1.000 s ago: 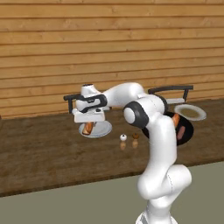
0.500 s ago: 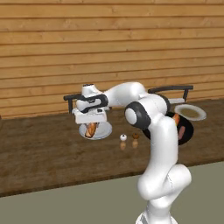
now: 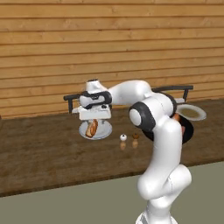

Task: Place one bun and one sausage from the bowl on each plate.

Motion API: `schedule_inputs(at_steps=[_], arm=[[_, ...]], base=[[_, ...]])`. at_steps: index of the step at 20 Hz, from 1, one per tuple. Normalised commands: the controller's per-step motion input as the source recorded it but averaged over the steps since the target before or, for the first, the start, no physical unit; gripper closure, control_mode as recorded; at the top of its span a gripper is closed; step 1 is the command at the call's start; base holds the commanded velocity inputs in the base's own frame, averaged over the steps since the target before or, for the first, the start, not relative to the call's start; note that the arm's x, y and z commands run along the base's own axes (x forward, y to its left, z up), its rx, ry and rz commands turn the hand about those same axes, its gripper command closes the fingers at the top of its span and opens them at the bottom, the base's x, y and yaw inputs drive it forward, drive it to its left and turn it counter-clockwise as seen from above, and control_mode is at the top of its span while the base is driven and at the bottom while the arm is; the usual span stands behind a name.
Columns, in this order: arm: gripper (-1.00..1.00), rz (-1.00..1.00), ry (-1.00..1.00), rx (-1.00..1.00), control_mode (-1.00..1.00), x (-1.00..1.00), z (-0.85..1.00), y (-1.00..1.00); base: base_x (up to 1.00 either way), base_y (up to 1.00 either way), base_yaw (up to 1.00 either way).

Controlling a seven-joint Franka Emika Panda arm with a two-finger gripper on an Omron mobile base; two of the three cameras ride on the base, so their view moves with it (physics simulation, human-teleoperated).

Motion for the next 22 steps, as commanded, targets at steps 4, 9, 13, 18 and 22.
schedule_inputs(at_steps=[4, 9, 13, 18, 22], arm=[[-1.00, 0.00, -0.02, 0.00, -1.00, -0.09, 0.71, -0.23], [-1.00, -0.13, 0.00, 0.02, -1.00, -0.29, 0.28, -0.89], [-1.00, -0.10, 0.00, 0.07, -1.00, -0.39, 0.30, -1.00], [-1.00, -0.02, -0.06, 0.08, -1.00, -0.72, 0.22, -1.00], [-1.00, 0.00, -0.19, 0.09, -1.00, -0.80, 0.04, -1.00]], base=[[0.00, 0.00, 0.00], [0.00, 0.00, 0.00], [0.00, 0.00, 0.00], [0.00, 0.00, 0.00], [0.00, 0.00, 0.00]])
